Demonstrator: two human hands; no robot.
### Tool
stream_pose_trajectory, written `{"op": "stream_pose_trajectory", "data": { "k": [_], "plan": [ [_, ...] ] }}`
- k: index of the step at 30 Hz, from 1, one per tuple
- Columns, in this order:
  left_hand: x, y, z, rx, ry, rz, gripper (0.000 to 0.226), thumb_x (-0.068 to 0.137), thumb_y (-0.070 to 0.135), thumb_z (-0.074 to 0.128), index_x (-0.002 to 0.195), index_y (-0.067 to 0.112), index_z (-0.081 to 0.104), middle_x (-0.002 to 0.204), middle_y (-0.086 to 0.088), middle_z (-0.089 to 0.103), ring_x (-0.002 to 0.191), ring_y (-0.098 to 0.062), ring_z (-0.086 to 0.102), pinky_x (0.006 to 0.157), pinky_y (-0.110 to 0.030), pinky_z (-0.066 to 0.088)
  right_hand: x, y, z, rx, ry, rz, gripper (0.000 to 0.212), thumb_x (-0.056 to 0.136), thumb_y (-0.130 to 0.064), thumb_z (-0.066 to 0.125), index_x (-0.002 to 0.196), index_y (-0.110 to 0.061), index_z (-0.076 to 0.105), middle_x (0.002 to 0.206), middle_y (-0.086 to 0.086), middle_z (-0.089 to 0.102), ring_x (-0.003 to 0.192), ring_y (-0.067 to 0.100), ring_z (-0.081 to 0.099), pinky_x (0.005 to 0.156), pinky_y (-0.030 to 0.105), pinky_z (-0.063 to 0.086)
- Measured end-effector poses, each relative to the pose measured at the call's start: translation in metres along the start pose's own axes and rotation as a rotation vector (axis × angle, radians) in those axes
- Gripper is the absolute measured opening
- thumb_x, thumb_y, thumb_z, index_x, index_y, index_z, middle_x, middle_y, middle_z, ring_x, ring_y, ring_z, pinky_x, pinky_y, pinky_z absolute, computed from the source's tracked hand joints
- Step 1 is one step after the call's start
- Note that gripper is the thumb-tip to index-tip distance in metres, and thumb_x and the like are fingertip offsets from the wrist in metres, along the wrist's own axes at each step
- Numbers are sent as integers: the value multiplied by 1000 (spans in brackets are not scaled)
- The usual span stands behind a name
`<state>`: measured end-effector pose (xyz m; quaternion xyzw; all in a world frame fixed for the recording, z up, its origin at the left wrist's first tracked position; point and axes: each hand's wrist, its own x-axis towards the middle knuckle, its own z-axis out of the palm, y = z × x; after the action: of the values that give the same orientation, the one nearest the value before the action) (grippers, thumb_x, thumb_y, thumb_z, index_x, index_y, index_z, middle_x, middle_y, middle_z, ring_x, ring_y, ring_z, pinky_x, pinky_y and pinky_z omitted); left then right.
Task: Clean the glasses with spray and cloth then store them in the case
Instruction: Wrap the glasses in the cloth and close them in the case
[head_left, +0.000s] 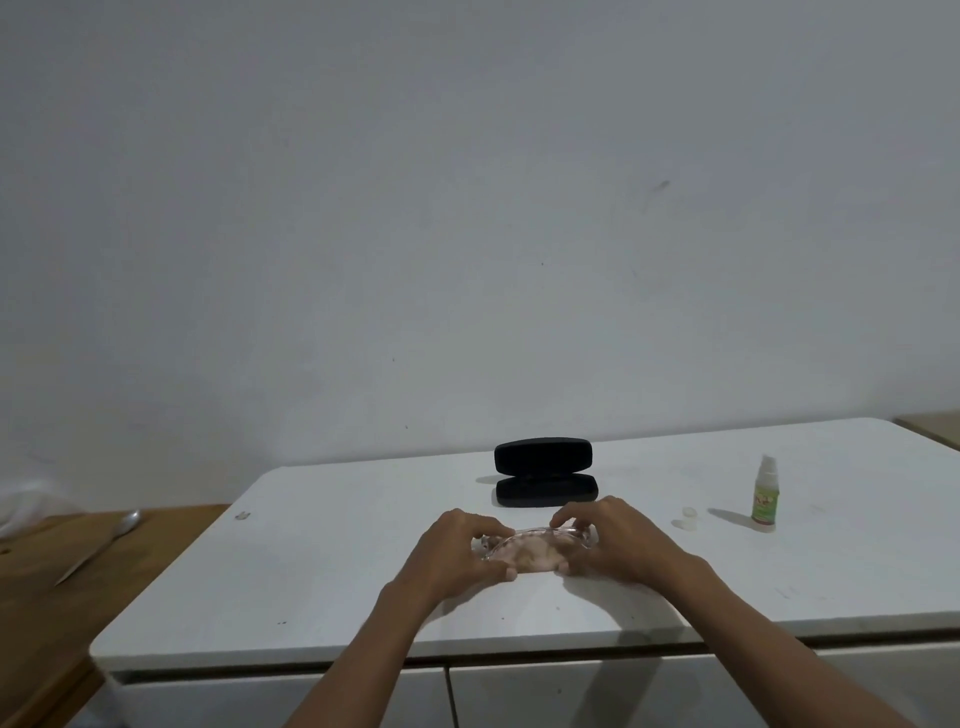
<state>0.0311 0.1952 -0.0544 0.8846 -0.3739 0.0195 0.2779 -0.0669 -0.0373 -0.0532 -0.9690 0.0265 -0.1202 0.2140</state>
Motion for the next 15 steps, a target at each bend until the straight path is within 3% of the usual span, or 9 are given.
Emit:
{"op": "stream_pose_trajectory", "data": {
  "k": [3, 10, 15],
  "plan": [
    [2, -1, 0, -53, -32, 1, 41, 64, 43, 85, 103, 37, 77, 98, 16, 75, 92, 3, 64, 79, -20, 51, 2, -1, -3, 0, -56, 5, 51, 69, -53, 82, 117, -44, 66, 111, -6, 72, 93, 7, 61, 84, 27, 53],
    [5, -2, 0, -84, -43, 4, 40, 62, 42, 86, 100, 35, 76, 96, 12, 74, 89, 2, 65, 75, -18, 52, 4, 4, -2, 42, -73, 8, 47, 68, -47, 81, 113, -45, 67, 105, -10, 71, 95, 9, 64, 72, 17, 43],
    [4, -8, 6, -162, -30, -11, 41, 62, 45, 85, 101, 39, 75, 96, 14, 75, 92, -1, 69, 80, -25, 59, 7, 5, -2, 41, -50, 21, 47, 66, -48, 81, 111, -45, 69, 102, -12, 69, 97, 10, 65, 77, 22, 47]
  ]
}}
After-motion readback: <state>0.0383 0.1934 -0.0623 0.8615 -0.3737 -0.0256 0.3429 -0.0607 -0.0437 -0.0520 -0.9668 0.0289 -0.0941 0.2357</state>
